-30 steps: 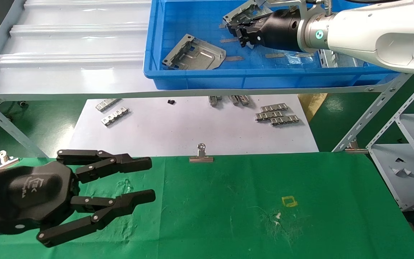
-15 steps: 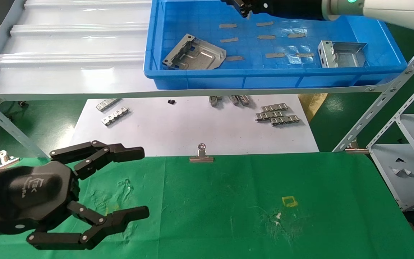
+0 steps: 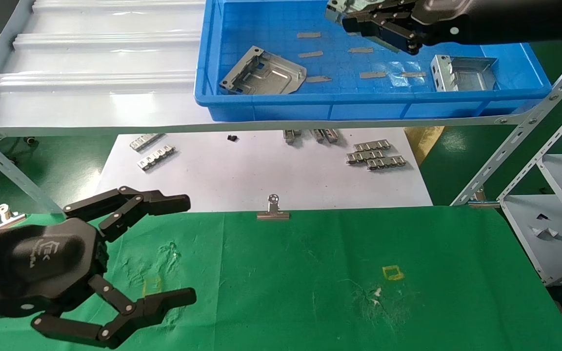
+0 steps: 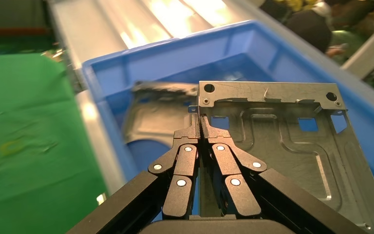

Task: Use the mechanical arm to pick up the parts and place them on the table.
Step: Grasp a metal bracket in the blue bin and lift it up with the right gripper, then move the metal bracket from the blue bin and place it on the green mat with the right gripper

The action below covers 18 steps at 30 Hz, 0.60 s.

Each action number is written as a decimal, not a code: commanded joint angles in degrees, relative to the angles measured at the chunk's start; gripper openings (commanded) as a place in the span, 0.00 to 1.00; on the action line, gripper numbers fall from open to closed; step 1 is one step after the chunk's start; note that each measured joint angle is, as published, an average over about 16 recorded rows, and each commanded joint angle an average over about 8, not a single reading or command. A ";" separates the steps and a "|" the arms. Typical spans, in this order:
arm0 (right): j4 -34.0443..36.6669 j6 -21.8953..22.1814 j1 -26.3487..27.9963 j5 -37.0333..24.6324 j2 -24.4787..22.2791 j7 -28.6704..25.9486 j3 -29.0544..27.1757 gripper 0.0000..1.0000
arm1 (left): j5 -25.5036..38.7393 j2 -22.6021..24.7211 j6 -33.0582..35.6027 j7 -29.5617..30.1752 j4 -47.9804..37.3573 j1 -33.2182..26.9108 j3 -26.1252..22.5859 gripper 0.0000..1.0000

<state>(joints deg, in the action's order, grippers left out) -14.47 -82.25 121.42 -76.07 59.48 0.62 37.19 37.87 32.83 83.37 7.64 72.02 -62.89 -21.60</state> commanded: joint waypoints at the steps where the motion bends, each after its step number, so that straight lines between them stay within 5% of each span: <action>1: -0.83 -2.54 0.41 -0.57 -1.58 -0.38 0.42 0.00 | 0.00 0.00 0.00 0.00 0.00 0.00 0.00 1.00; 8: -9.68 -9.27 -1.16 2.26 -5.87 -1.80 2.67 0.00 | 0.00 0.00 0.00 0.00 0.00 0.00 0.00 1.00; 18: -37.22 -9.60 -6.43 18.30 -17.82 -11.64 16.24 0.00 | 0.00 0.00 0.00 0.00 0.00 0.00 -0.01 1.00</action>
<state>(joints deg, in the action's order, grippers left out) -49.00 -91.88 115.43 -59.11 42.75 -9.81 53.06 37.87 32.83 83.37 7.64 72.02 -62.90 -21.61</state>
